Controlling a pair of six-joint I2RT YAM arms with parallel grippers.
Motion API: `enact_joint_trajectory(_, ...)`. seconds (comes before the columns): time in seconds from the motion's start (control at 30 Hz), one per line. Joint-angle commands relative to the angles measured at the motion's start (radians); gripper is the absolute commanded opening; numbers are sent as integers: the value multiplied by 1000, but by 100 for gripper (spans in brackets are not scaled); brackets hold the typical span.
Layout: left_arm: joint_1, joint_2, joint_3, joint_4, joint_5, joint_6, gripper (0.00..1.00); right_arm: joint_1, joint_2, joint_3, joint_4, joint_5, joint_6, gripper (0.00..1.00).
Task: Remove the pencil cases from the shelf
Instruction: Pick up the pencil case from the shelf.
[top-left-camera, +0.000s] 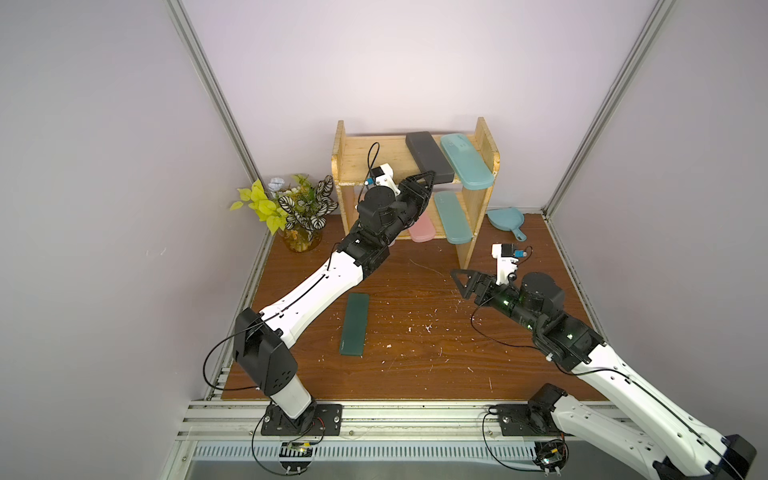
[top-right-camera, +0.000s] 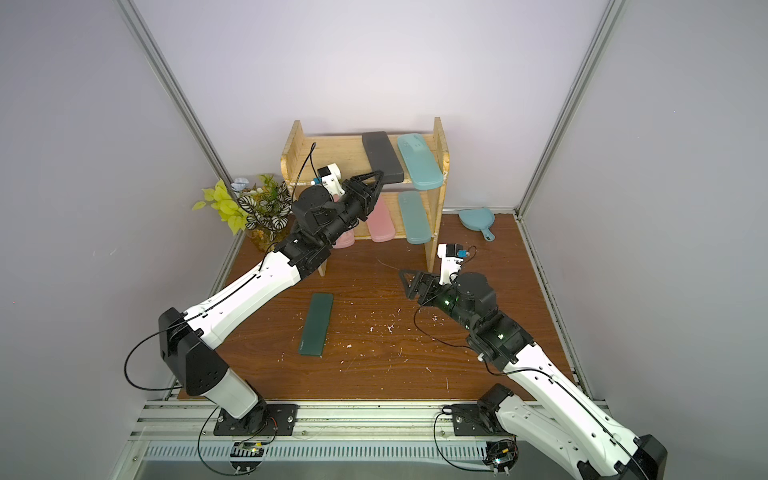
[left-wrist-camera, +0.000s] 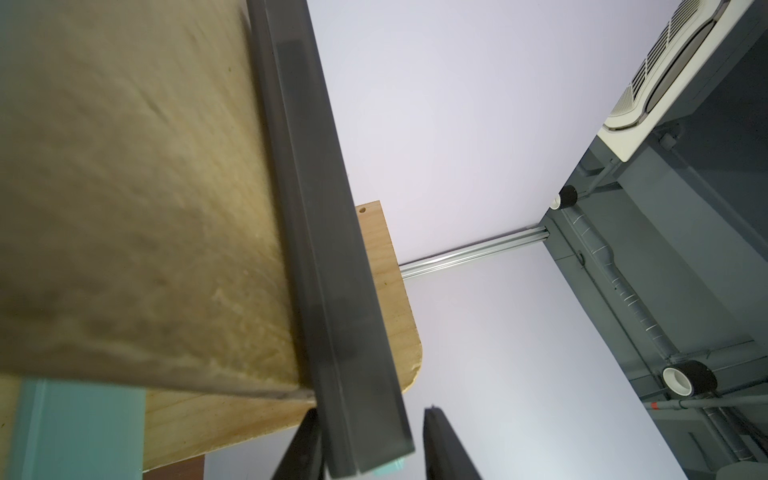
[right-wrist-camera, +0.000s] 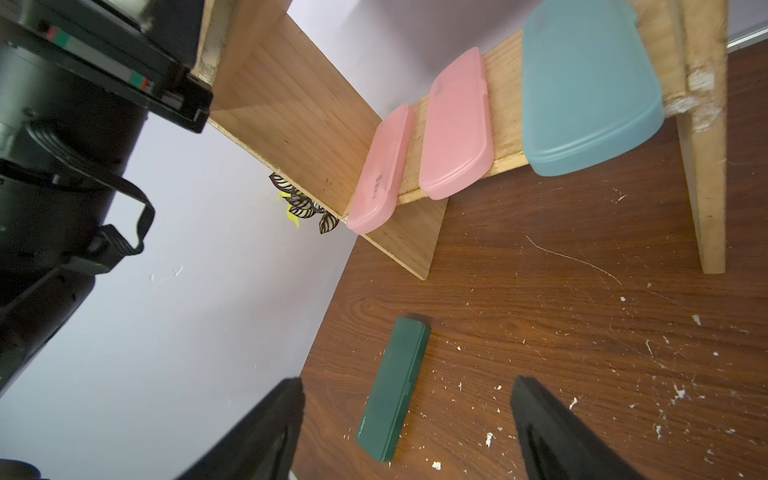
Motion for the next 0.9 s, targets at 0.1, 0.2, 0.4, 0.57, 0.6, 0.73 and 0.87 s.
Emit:
enact_joint_trajectory(0.1, 15, -47, -17, 30, -4, 18, 31, -6, -21, -4, 9, 13, -12, 85)
enact_joint_trajectory(0.2, 19, -72, -40, 30, -9, 23, 31, -6, -21, -6, 8, 10, -13, 85)
enact_joint_trajectory(0.4, 24, -120, -87, 26, -18, 23, 32, -6, -16, -4, 10, 1, -15, 85)
enact_joint_trajectory(0.57, 27, -140, -97, 25, -20, 23, 51, -7, -13, -4, 11, -4, -14, 85)
enact_joint_trajectory(0.6, 28, -137, -99, 20, -13, 23, 55, -7, -12, -5, 11, -4, -13, 85)
enact_joint_trajectory(0.73, 36, -121, -98, 20, 14, 10, 61, -7, -11, -3, 11, -10, -12, 85)
enact_joint_trajectory(0.87, 42, -103, -83, 9, 26, 9, 61, -7, -16, -3, 8, -6, -13, 85)
